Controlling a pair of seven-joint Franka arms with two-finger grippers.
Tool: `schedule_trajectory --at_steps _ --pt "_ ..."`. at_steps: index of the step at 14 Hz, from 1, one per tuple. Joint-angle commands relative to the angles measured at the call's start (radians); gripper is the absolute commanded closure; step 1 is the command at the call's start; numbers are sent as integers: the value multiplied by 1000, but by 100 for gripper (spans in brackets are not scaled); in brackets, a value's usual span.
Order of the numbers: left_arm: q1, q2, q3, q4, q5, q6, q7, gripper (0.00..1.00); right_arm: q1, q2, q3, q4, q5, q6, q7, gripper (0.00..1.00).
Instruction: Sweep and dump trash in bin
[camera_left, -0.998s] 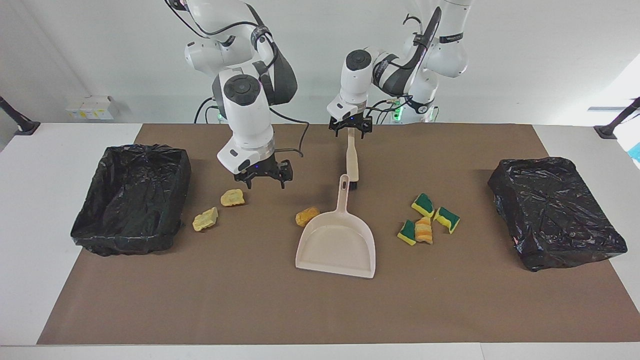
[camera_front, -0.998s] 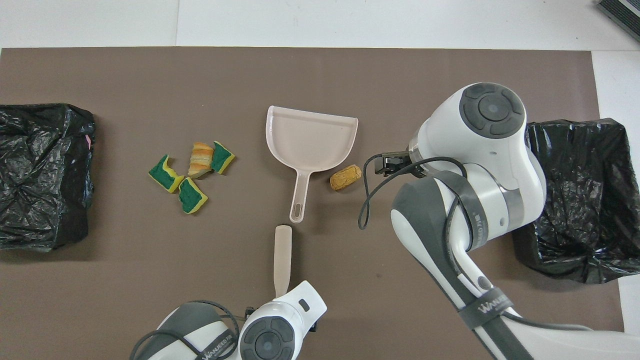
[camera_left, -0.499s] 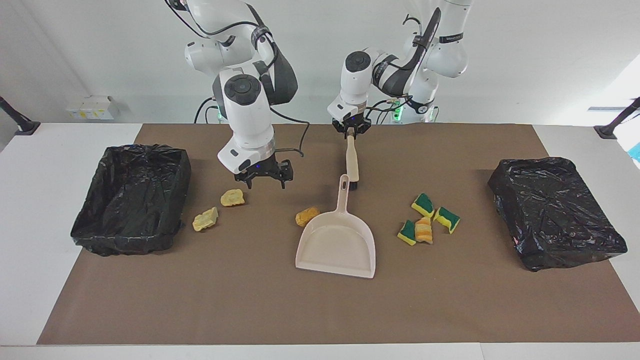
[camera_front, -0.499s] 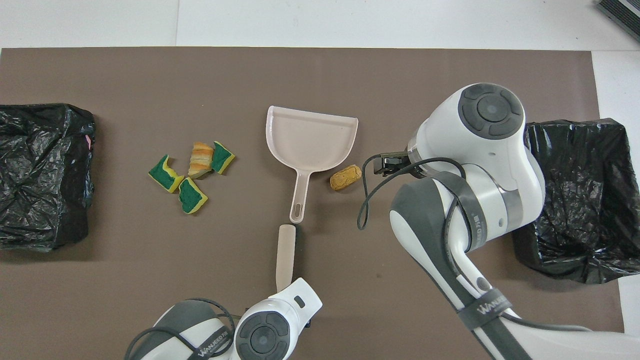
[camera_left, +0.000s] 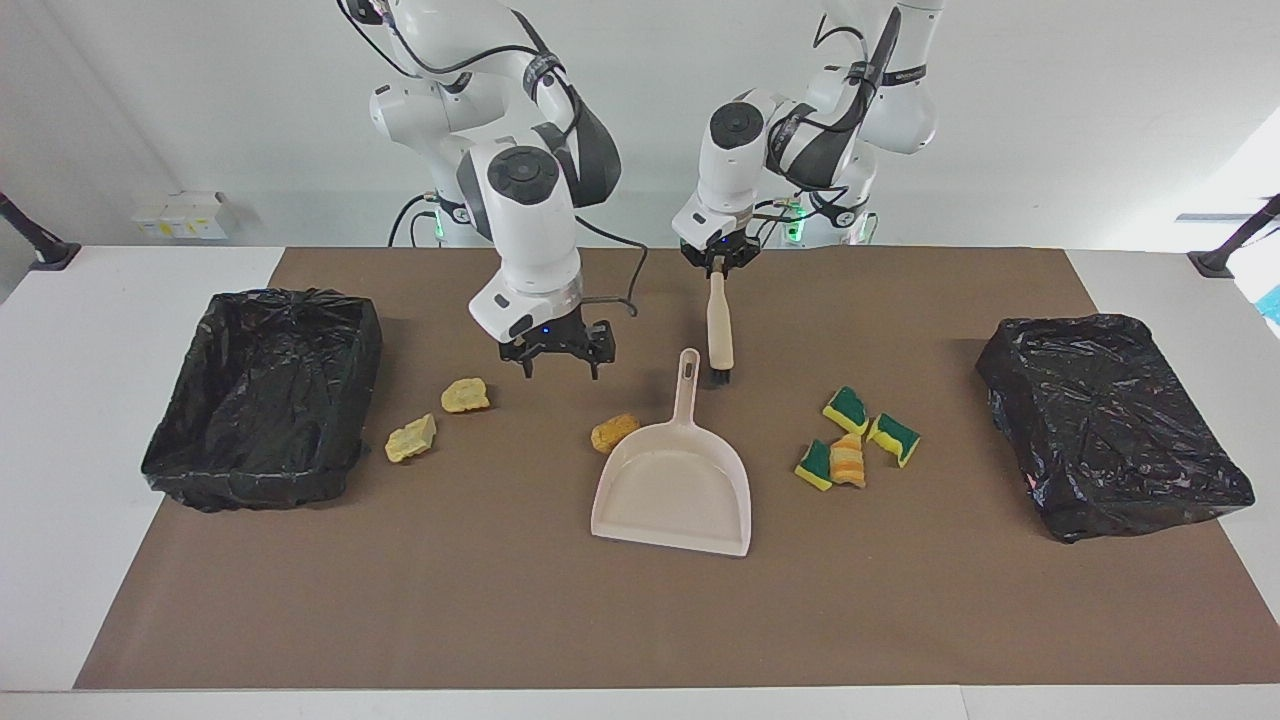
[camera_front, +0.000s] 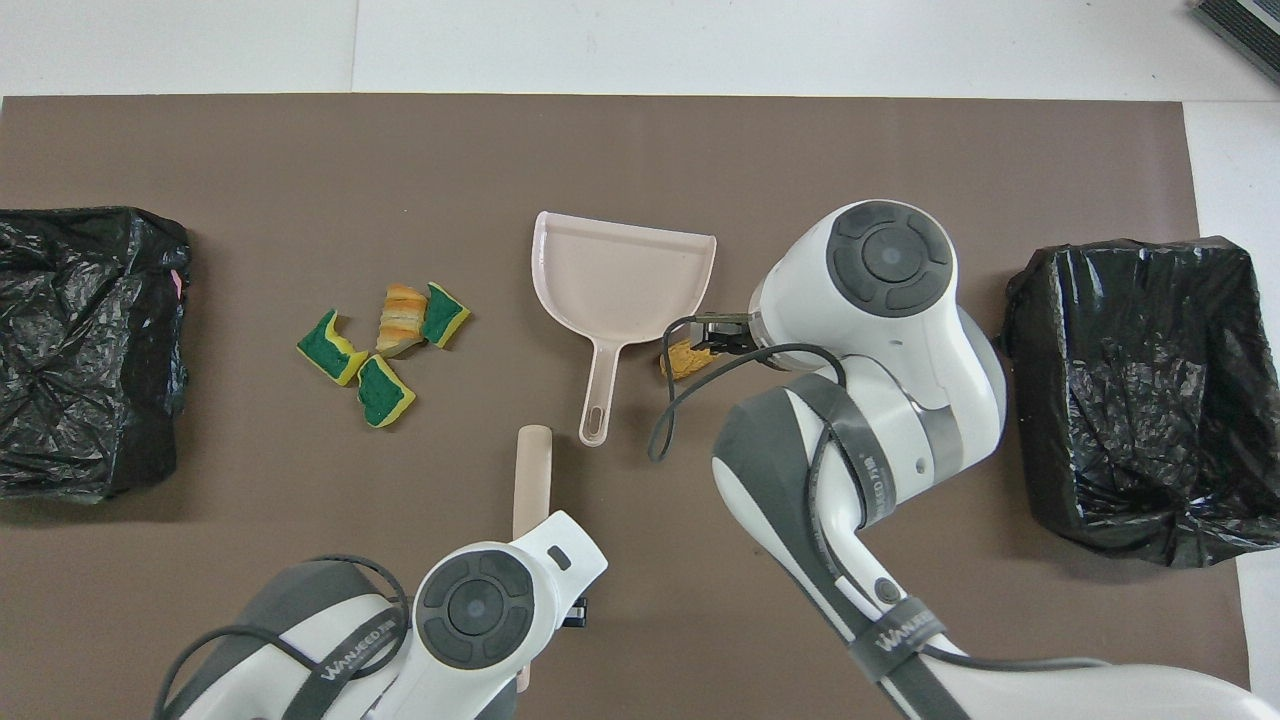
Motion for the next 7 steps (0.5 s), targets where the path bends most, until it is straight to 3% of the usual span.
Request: schedule_trajectory --at_steps 1,3,7 --pt "92 -88 -3 20 15 -125 87 100 35 34 1 2 -8 60 78 0" --pt "171 -94 -5 40 66 -208 157 100 67 49 1 3 -9 82 150 0" --pt "378 -33 -5 98 209 -196 384 100 188 100 1 11 -124 138 348 0"
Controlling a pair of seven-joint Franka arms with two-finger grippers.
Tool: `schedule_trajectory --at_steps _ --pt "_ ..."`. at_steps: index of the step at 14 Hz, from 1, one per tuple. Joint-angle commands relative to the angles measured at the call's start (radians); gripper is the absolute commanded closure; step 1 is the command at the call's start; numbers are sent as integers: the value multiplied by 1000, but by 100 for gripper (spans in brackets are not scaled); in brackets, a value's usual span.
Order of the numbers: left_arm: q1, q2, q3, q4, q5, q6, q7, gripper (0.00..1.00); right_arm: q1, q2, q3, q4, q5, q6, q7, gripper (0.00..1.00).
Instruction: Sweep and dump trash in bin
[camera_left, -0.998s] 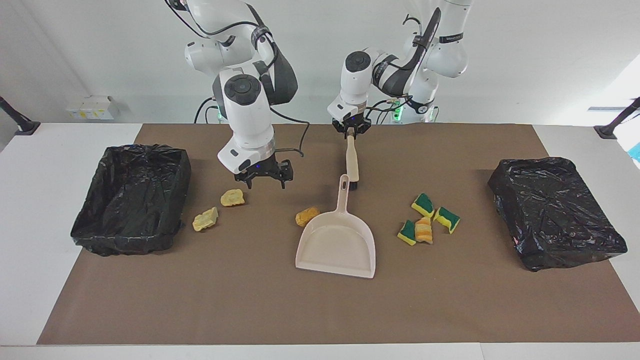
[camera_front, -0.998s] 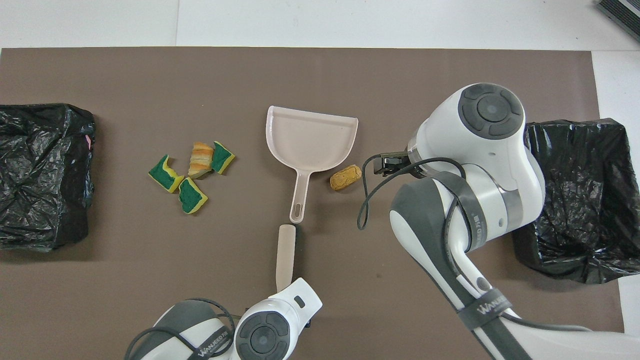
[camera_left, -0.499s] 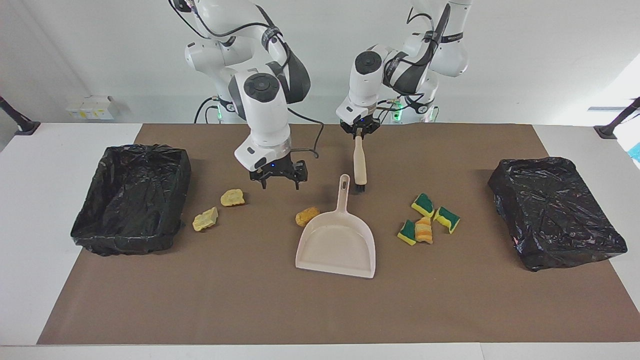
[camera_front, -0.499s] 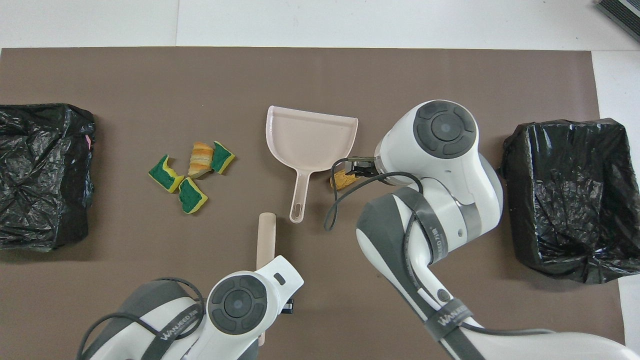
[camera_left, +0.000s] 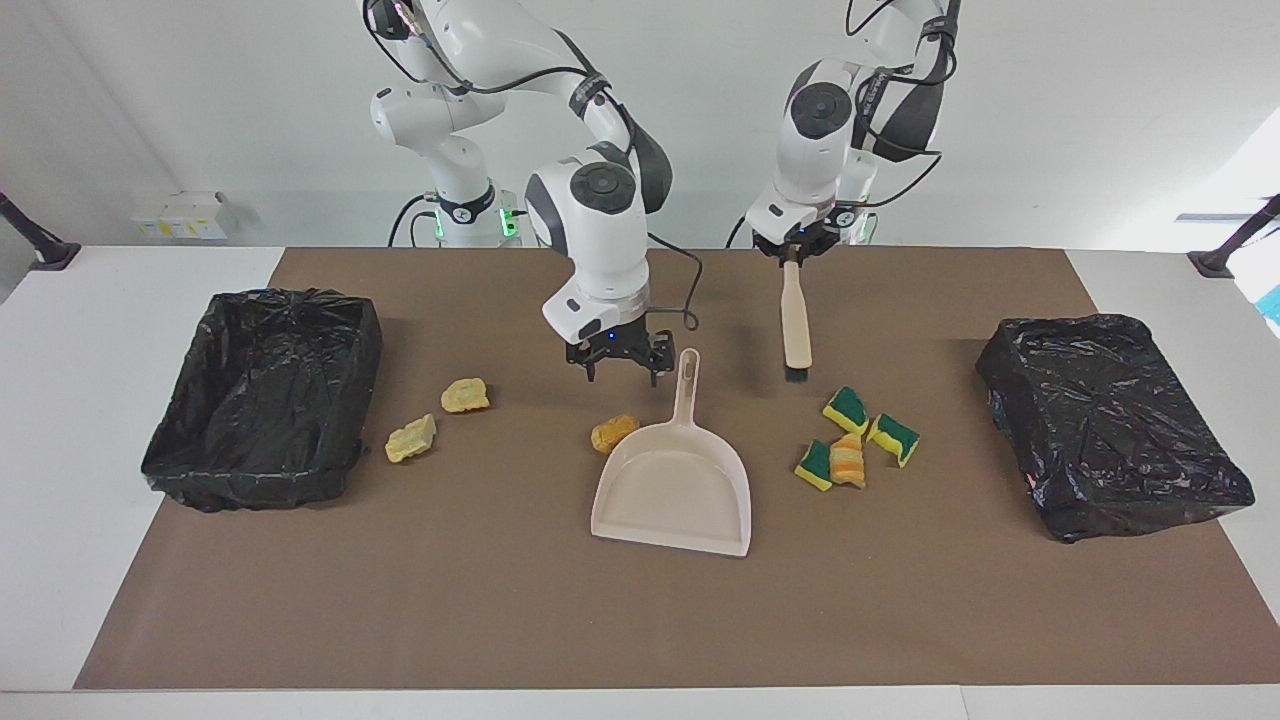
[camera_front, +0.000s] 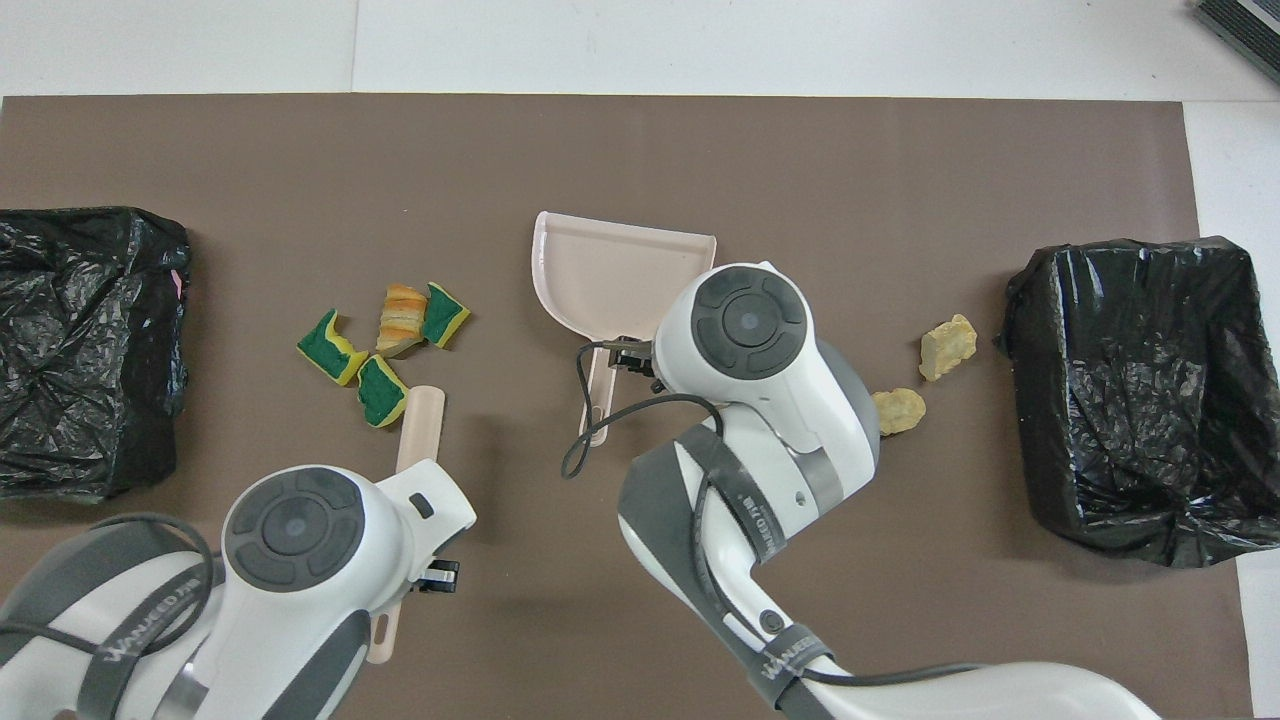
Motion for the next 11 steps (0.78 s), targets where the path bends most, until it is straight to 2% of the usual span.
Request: schedule_trajectory --at_steps 1,3,7,8,10,11 --pt "157 93 -13 111 61 -12 151 100 62 37 0 14 -103 36 131 0" --pt "251 194 -12 243 104 20 266 100 109 80 -2 16 -108 96 200 0" --pt "374 308 -12 280 170 250 330 100 102 87 0 7 -128 121 193 1" --pt "406 331 -12 312 168 264 366 100 100 88 0 5 -131 125 181 8" --pt "441 386 -12 389 162 255 397 100 97 90 0 5 -132 127 159 30" --pt "449 417 -12 395 162 269 398 100 105 93 0 5 -134 126 153 45"
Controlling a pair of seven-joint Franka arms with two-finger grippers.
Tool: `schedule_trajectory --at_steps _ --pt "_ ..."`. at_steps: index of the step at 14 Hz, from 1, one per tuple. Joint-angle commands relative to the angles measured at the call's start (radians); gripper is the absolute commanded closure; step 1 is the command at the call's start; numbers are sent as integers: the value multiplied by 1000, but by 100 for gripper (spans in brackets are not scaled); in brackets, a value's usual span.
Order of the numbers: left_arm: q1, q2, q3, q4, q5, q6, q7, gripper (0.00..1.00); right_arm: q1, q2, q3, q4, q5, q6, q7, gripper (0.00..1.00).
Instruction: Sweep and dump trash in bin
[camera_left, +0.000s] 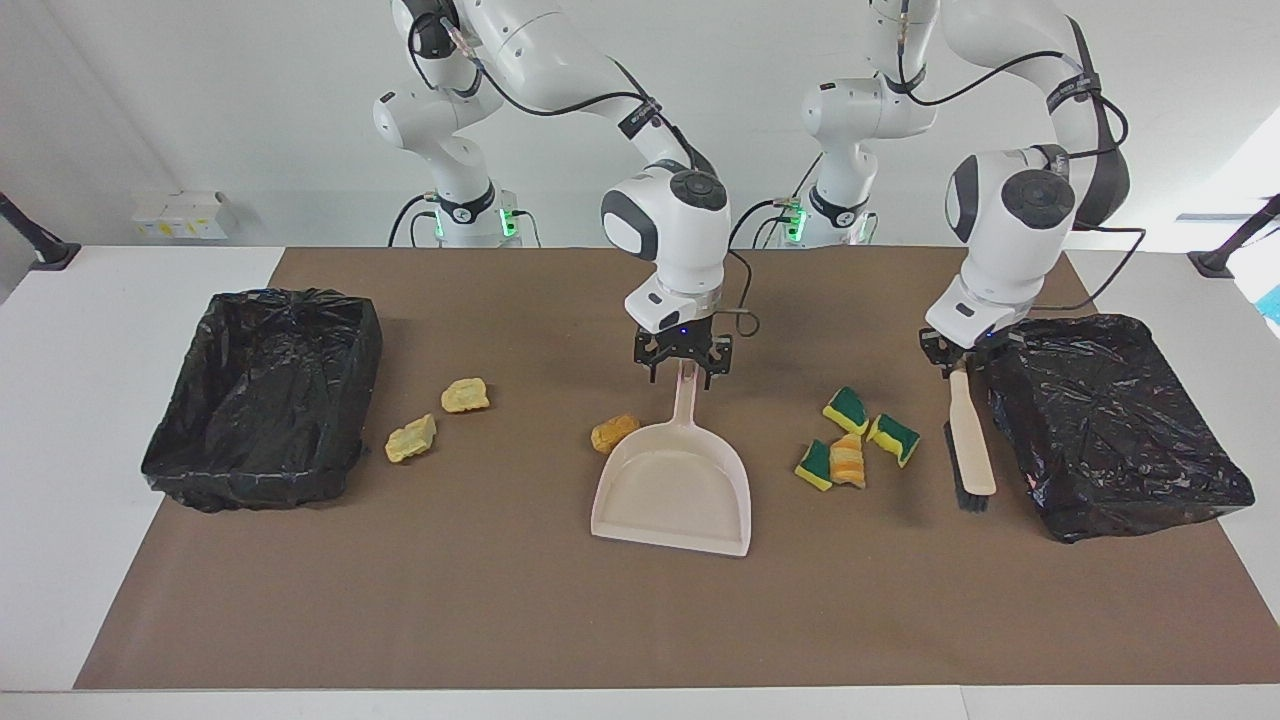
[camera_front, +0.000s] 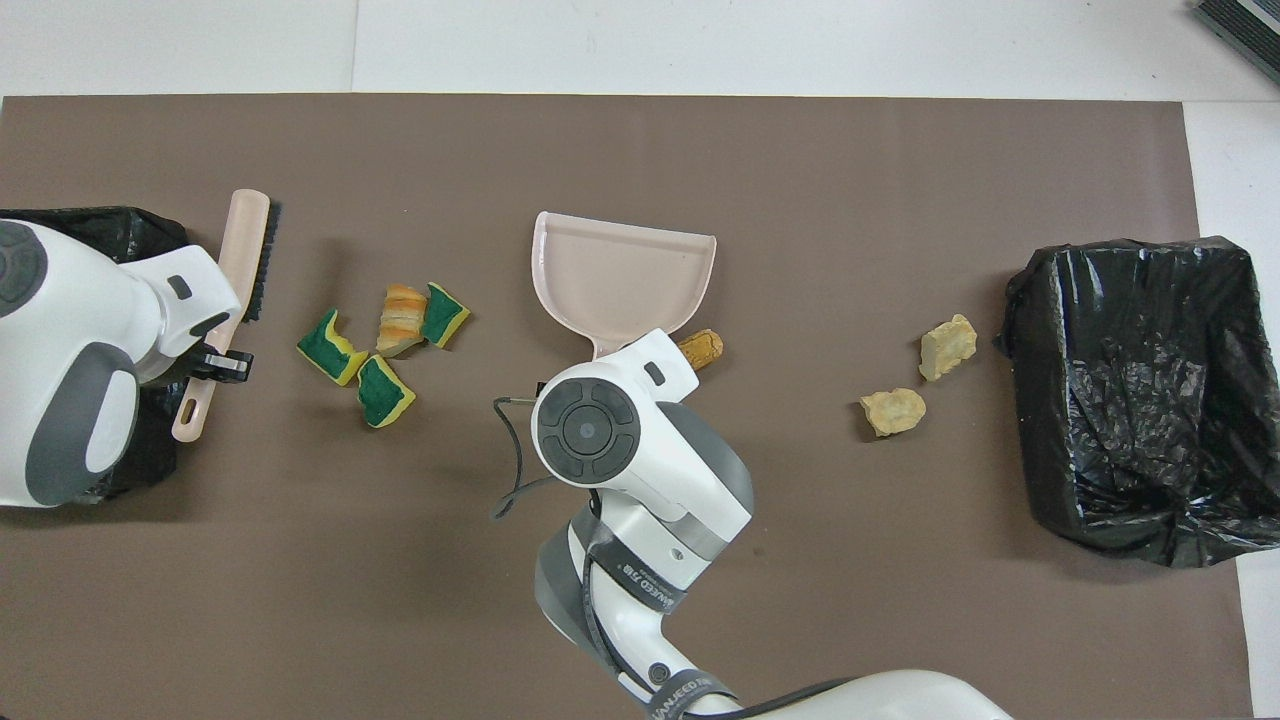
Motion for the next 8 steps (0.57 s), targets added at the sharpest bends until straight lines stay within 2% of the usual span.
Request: schedule_trajectory --at_steps 1,2,3,8 --pt "22 83 -14 60 11 3 17 100 1 18 4 4 -23 19 -23 52" --pt "16 89 -14 58 13 -12 17 100 0 23 6 6 -27 21 -26 68" --pt "10 86 -14 49 13 -18 18 100 3 21 4 16 -50 -3 -32 100" --pt "-43 75 -21 -37 10 -55 21 100 -26 -15 4 36 -63 -47 -193 100"
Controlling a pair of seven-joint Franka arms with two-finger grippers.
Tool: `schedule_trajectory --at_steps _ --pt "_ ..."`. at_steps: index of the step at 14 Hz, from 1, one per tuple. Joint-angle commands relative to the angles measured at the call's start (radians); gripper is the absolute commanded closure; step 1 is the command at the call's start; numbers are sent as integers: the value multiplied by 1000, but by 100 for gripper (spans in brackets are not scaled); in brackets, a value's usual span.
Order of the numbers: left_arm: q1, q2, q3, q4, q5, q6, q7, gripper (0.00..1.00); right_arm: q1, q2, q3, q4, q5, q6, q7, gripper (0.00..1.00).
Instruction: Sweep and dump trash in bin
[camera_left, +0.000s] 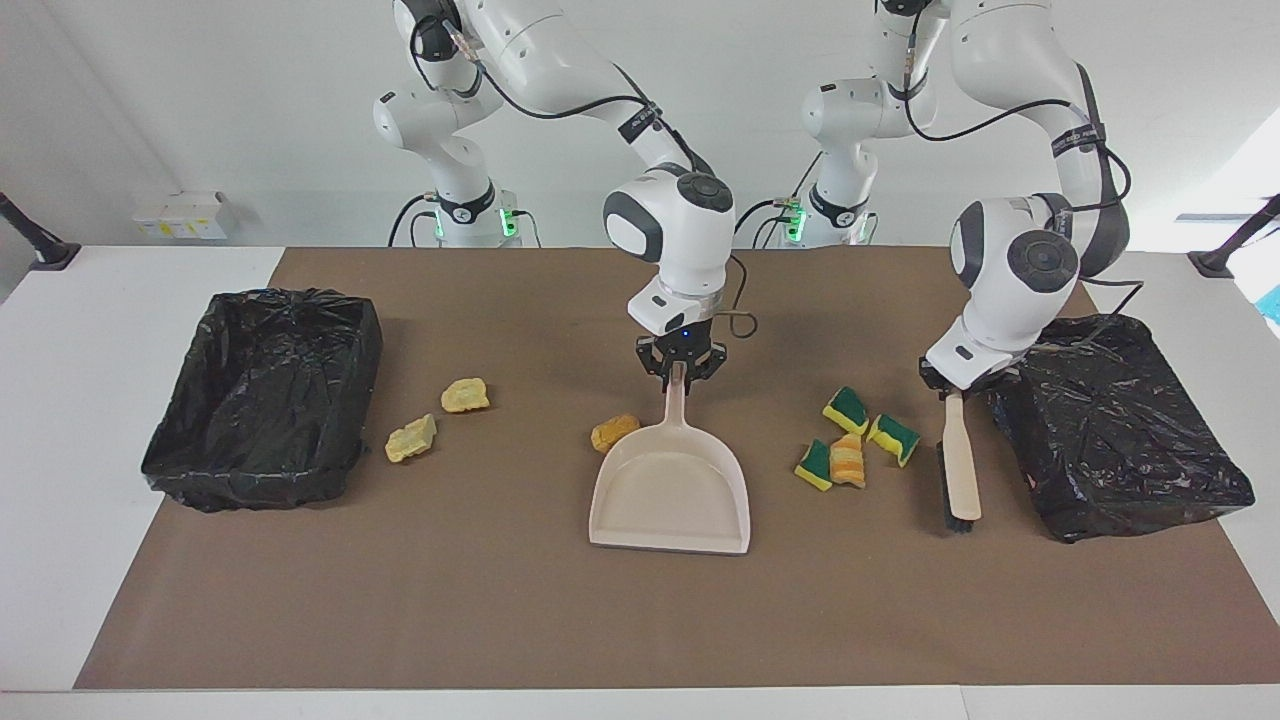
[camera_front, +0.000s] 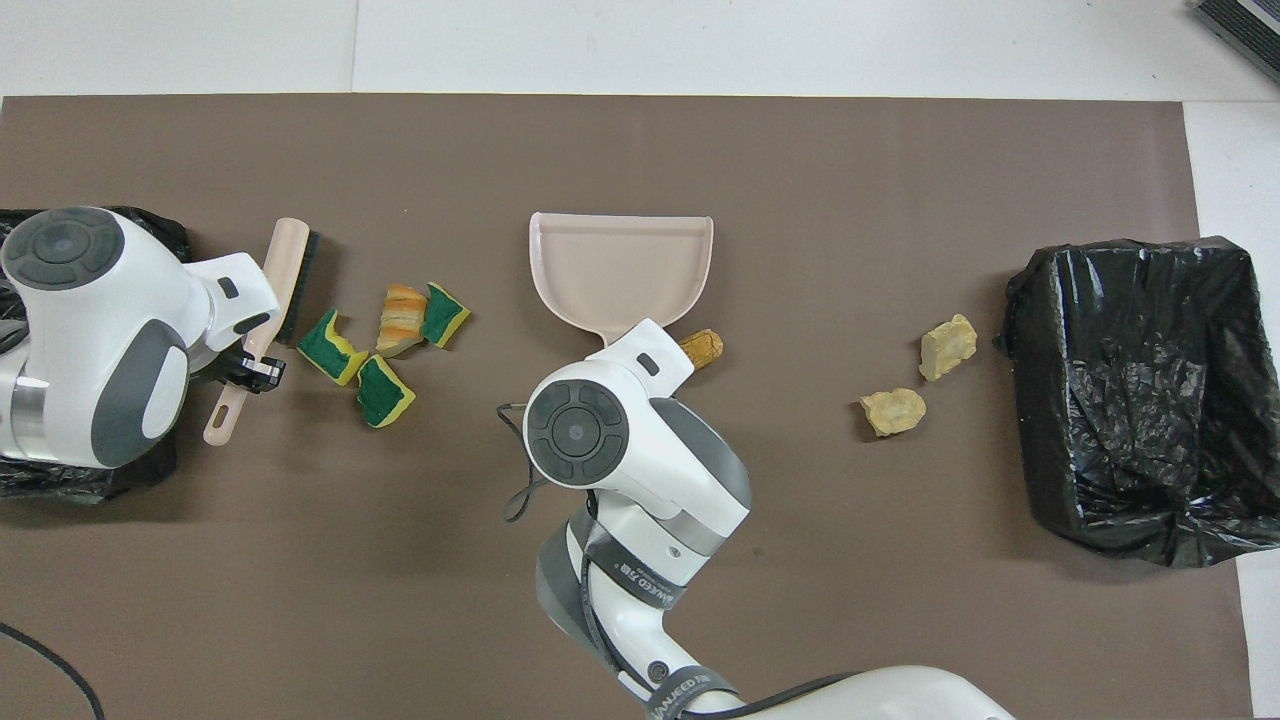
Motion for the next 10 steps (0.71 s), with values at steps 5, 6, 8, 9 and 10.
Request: schedule_trajectory --at_steps 5,6,8,9,10 --pt "-131 -58 5 -54 -102 -150 -75 100 -83 -86 7 -1 10 -109 -546 100" --pt "-155 -60 5 -51 -104 -167 -121 100 -97 -100 7 -4 28 -138 -633 100" --pt "-200 -67 5 -52 -145 -179 -172 100 -112 -125 6 -11 33 -195 -821 100" --pt "-210 -69 5 -47 -159 -197 -180 100 -121 -129 6 -11 33 -224 -939 100" --pt "-211 -73 5 -41 -159 -207 -179 100 -138 -138 6 -14 33 -240 -1048 100"
